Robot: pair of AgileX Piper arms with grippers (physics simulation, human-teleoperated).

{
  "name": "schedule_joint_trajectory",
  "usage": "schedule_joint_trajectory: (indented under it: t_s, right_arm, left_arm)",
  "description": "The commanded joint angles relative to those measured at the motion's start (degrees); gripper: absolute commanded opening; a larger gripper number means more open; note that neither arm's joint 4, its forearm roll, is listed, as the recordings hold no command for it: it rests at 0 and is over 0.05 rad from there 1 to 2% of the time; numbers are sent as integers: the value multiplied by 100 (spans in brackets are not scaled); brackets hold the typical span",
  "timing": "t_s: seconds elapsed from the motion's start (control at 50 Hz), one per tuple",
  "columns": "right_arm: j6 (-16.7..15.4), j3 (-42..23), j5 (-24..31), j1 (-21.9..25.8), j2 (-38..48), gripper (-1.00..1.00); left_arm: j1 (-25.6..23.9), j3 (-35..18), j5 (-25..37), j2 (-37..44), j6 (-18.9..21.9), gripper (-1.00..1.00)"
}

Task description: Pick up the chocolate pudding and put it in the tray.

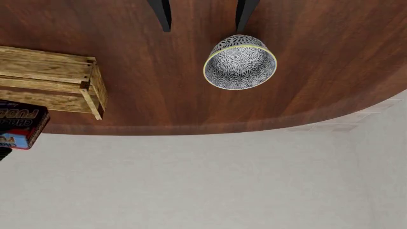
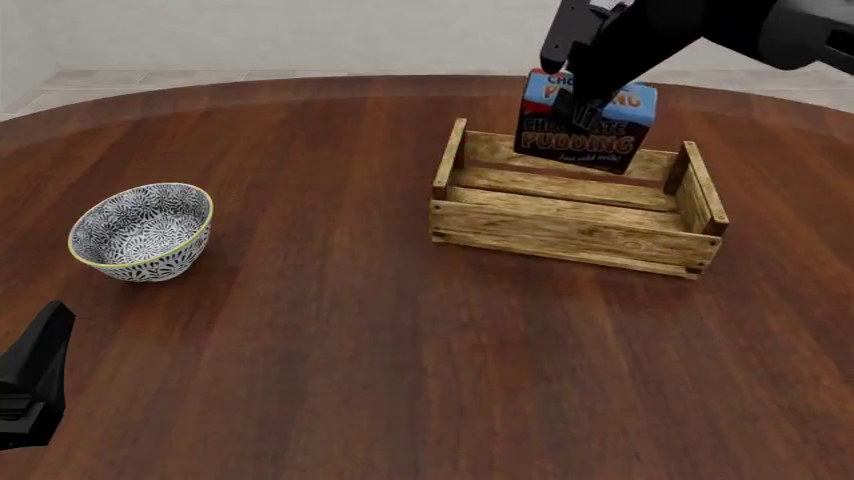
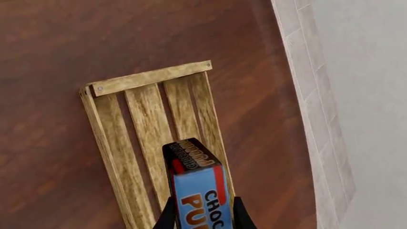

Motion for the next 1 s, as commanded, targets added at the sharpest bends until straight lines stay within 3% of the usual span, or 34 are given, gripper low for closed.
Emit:
schedule_joint_trajectory:
  t_s: [0.02, 0.4, 1.0]
  right_arm:
    - [156, -188, -79, 14, 333, -100]
    - [280, -409, -117, 63, 711, -100]
    - [400, -39, -410, 180, 873, -100]
  left_arm:
    - [0, 0, 0, 0, 0, 100]
    - [0, 0, 0, 0, 0, 100]
    - [0, 0, 0, 0, 0, 100]
